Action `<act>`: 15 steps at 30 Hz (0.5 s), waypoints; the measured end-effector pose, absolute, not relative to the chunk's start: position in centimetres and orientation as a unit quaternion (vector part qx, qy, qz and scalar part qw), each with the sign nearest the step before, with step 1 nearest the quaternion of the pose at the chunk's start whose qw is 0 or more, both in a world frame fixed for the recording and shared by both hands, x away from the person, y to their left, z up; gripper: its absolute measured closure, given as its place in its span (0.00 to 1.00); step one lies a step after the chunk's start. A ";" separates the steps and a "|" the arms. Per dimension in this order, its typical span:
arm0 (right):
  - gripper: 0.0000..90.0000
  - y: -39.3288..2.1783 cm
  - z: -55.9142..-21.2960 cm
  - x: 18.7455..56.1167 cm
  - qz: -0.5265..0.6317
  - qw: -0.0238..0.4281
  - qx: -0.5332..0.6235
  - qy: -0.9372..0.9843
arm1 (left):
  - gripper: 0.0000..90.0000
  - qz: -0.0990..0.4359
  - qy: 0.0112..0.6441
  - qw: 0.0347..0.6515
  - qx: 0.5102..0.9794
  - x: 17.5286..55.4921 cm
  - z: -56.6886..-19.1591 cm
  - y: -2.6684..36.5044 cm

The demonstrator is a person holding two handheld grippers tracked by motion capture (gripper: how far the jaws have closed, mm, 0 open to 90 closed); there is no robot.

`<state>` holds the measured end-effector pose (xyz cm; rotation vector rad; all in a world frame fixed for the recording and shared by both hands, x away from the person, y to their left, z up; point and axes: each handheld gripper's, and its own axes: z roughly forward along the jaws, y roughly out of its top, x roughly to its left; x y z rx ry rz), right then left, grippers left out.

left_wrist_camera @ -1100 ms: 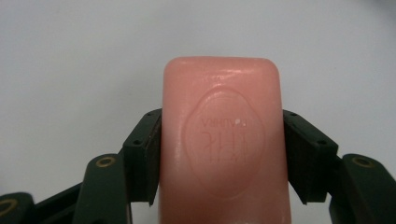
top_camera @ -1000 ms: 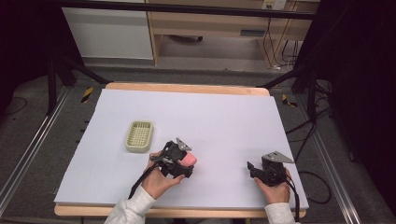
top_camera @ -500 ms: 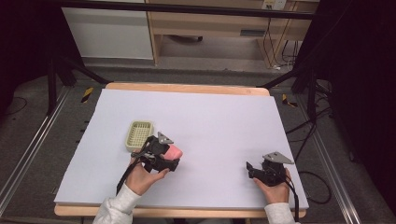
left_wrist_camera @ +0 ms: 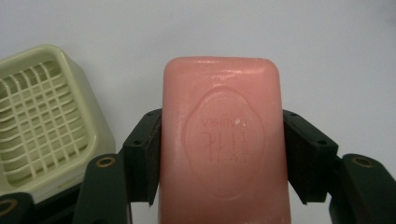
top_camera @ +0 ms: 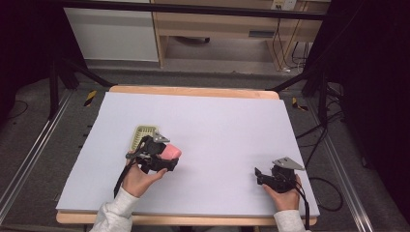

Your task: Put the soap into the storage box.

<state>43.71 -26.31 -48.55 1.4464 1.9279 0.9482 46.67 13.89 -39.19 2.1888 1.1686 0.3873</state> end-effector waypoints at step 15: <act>0.18 -26.4 -48.5 43.8 0.357 0.272 0.540 0.712 | 0.41 0.154 0.475 0.310 0.809 48.4 -38.6 17.1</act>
